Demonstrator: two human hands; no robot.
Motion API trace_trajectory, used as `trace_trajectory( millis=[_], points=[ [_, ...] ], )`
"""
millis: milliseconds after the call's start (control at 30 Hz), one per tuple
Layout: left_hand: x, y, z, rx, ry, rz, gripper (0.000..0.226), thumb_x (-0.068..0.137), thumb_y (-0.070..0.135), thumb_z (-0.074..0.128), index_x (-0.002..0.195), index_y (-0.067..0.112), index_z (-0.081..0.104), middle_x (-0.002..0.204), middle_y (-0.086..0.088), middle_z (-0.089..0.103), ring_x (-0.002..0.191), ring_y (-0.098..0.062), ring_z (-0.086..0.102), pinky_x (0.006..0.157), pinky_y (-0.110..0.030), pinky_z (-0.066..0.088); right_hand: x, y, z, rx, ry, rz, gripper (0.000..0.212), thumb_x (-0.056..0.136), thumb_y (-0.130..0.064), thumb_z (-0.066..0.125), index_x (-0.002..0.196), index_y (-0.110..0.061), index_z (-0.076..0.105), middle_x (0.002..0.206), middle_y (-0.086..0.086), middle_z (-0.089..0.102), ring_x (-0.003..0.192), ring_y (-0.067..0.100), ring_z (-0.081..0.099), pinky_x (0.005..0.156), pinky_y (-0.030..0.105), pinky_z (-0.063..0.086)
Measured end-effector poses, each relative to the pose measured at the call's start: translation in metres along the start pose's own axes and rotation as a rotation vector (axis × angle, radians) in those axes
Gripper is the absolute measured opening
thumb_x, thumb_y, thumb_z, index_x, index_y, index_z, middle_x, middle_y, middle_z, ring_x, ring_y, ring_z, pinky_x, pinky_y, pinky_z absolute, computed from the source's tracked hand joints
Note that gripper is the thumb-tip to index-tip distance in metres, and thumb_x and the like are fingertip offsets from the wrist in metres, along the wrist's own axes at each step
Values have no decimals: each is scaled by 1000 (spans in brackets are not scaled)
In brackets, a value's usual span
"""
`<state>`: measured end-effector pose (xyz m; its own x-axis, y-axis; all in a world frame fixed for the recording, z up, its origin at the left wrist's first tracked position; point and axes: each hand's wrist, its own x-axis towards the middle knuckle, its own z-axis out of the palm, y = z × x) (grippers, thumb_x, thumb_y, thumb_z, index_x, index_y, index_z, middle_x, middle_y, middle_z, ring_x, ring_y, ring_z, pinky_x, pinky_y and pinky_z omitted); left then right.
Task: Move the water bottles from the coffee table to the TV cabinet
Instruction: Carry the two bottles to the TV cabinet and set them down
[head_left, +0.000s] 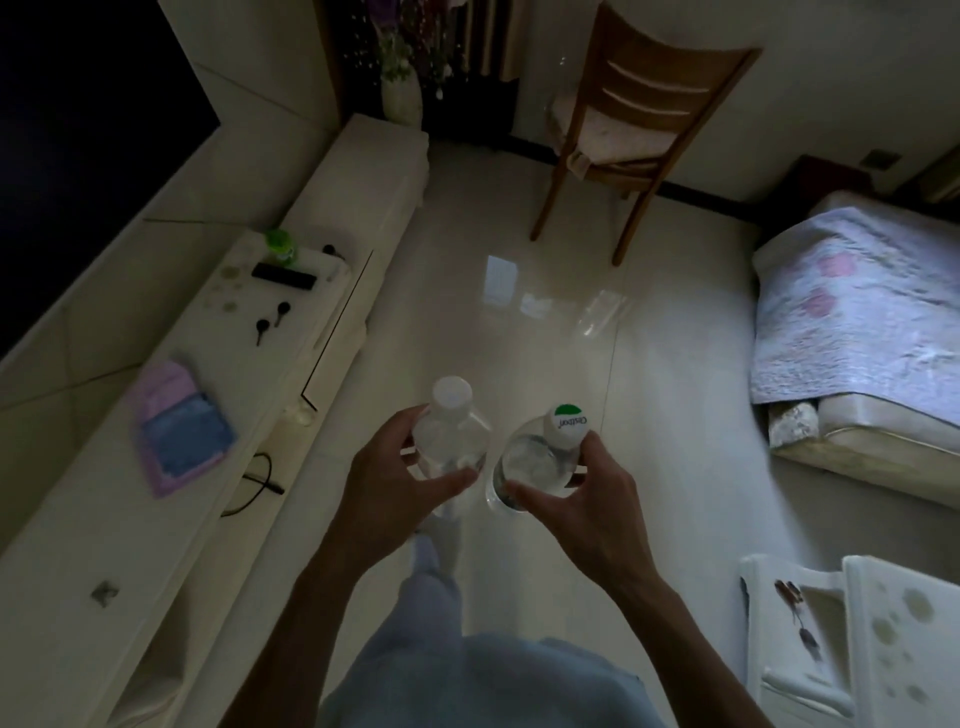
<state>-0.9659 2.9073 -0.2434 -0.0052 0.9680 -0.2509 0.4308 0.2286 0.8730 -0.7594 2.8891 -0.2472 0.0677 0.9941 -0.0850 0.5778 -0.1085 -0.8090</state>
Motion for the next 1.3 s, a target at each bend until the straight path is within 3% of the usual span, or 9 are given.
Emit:
trace_trajectory(
  millis=[167, 300, 367, 500, 700, 967, 1100, 1233, 1300],
  points=[
    [75, 22, -39, 18, -5, 61, 74, 67, 35, 84, 132, 23, 50, 122, 11, 59, 107, -10, 59, 86, -22, 51, 62, -26, 11, 5, 25, 7, 64, 63, -44, 83, 115, -31, 49, 105, -16, 57, 89, 2, 59, 69, 12, 48],
    [116, 29, -53, -8, 21, 68, 73, 67, 31, 85, 131, 21, 52, 123, 6, 62, 108, -12, 60, 93, -32, 54, 106, -36, 12, 53, 80, 23, 58, 61, -42, 82, 109, -37, 49, 98, -27, 58, 86, -4, 60, 67, 11, 50],
    [132, 29, -52, -18, 17, 49, 73, 66, 32, 86, 130, 23, 52, 121, 8, 63, 107, -9, 61, 92, -32, 54, 129, -36, 13, 52, 72, 22, 60, 62, -39, 84, 111, -35, 50, 98, -24, 58, 86, -2, 60, 66, 9, 50],
    [163, 30, -44, -36, 20, -6, 73, 66, 32, 86, 130, 26, 52, 119, 12, 62, 106, -7, 61, 90, -27, 53, 180, -29, 14, 36, 40, 25, 68, 65, -34, 85, 122, -18, 53, 106, -12, 59, 85, -1, 58, 67, 11, 47],
    [231, 50, -30, -39, 124, -51, 61, 65, 30, 87, 116, 35, 55, 109, 22, 63, 99, 6, 60, 80, -10, 50, 276, -17, 4, 59, -35, -7, 64, 62, -39, 85, 117, -27, 53, 102, -19, 59, 82, -1, 61, 71, 23, 55],
    [349, 116, -4, 24, 216, -36, 72, 64, 38, 87, 127, 28, 53, 119, 13, 62, 105, -5, 61, 88, -22, 54, 412, -22, -48, 87, -137, -108, 59, 65, -35, 84, 110, -38, 46, 99, -27, 56, 84, -2, 60, 67, 13, 48],
    [386, 136, 5, 20, 251, -41, 71, 66, 33, 87, 128, 26, 53, 120, 12, 62, 106, -6, 60, 86, -14, 50, 469, -17, -64, 66, -168, -130, 65, 65, -33, 85, 121, -22, 53, 111, -9, 62, 90, 10, 63, 70, 14, 48],
    [413, 131, 8, -39, 276, -128, 68, 65, 34, 87, 124, 28, 55, 119, 14, 63, 108, -6, 61, 92, -25, 54, 513, -11, -64, 66, -171, -106, 67, 63, -37, 85, 121, -21, 55, 111, -3, 68, 89, 11, 66, 68, 18, 52],
    [428, 124, 7, -53, 276, -176, 68, 64, 36, 87, 124, 29, 55, 116, 15, 63, 106, -6, 62, 89, -24, 54, 531, -10, -58, 78, -194, -71, 67, 63, -35, 86, 121, -22, 56, 110, -4, 69, 87, 8, 67, 68, 18, 53]
  ],
)
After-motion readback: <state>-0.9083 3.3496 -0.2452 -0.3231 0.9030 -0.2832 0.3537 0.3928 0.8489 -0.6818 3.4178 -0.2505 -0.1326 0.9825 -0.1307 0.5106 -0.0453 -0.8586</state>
